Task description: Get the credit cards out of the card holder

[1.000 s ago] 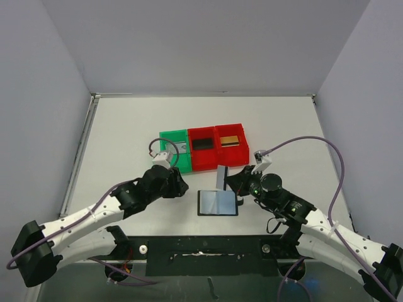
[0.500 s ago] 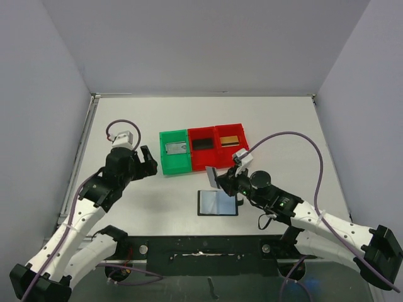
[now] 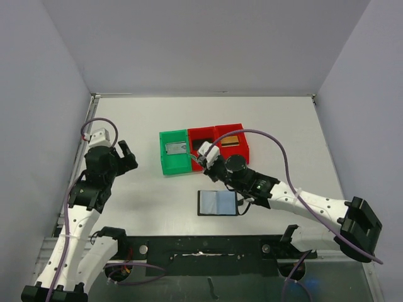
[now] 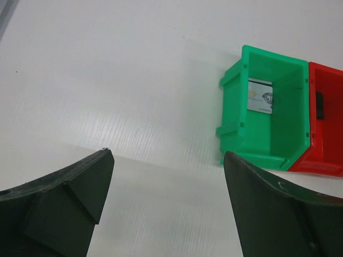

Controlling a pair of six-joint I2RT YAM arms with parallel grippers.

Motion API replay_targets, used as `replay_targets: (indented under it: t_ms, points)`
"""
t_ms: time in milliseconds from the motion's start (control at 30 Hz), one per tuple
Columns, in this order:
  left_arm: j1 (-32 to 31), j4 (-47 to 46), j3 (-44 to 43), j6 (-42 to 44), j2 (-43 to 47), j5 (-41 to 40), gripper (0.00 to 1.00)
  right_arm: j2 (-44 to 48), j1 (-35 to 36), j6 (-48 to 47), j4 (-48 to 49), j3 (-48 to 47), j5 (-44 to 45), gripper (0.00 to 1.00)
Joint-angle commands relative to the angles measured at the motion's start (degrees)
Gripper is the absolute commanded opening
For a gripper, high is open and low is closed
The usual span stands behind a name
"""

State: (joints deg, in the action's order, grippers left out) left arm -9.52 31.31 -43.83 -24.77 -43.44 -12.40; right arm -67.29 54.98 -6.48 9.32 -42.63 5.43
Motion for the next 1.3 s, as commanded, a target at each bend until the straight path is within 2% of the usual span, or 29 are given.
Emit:
replay_targets:
  t_ms: [0,167,433,667,1267]
  points:
    - [0.4,-4.7,0.8,1.0,2.2,-3.0,0.85,-5.4,-0.1,-6.2,2.7,-6.6,2.4,0.0]
    - [0.4,-4.7,1.0,0.8,3.4,-3.5,0.85,-13.5,-0.4,-10.2,-1.0,-15.0,-0.9,0.0]
    - [0.5,-3.9,0.9,-0.1,5.0,-6.2,0.85,-27.7,-1.4,-20.9,-12.3,-31.3,0.4,0.0]
    - [0.7,-3.7,1.0,-0.6,6.7,-8.1,0.85,-37.7,-2.2,-29.0,-17.7,-42.0,-0.4,0.0]
    - [1.1,-3.9,1.2,-0.6,7.0,-7.8,0.85,-51.5,-3.9,-37.1,-19.9,-53.4,0.0,0.0]
